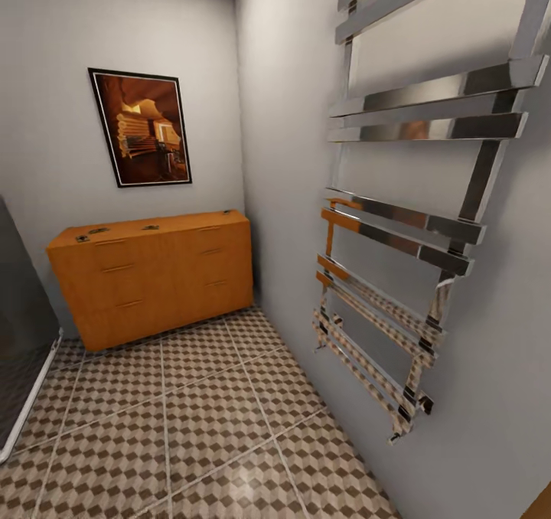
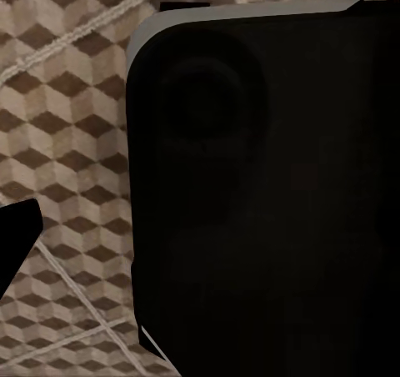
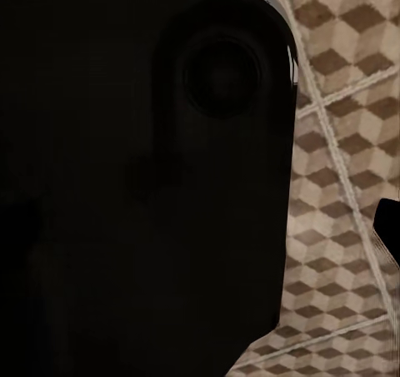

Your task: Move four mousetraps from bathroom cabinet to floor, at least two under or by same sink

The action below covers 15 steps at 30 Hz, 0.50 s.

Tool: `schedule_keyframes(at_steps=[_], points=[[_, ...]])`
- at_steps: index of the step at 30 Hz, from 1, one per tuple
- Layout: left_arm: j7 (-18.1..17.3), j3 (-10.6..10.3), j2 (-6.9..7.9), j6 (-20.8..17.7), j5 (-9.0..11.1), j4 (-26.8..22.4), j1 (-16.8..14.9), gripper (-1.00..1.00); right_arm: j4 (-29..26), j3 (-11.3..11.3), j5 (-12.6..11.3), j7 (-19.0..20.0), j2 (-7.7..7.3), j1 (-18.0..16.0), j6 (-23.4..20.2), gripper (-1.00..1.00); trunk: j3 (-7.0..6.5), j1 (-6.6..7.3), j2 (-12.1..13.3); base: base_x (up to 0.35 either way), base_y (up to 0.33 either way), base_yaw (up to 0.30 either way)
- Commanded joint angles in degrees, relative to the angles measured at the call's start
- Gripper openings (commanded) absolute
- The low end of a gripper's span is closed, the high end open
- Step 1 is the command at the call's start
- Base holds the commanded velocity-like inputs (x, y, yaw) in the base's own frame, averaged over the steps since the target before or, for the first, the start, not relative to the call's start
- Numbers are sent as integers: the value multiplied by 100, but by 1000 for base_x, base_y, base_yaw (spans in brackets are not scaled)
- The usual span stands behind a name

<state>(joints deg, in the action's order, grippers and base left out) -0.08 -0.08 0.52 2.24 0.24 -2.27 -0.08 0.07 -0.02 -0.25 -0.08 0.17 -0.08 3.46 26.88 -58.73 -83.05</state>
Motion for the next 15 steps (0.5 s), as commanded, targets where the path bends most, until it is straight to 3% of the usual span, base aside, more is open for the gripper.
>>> schedule_keyframes(at_steps=[1,15], points=[[-1,-1,0,13,2,-1,-1,100,1,2,-1,-1,0,-1,19,100,5,0,-3,0,0,276],[-1,42,-17,15,33,-1,0,100,2,10,7,-1,0,-1,17,100,5,0,-3,0,0,276]])
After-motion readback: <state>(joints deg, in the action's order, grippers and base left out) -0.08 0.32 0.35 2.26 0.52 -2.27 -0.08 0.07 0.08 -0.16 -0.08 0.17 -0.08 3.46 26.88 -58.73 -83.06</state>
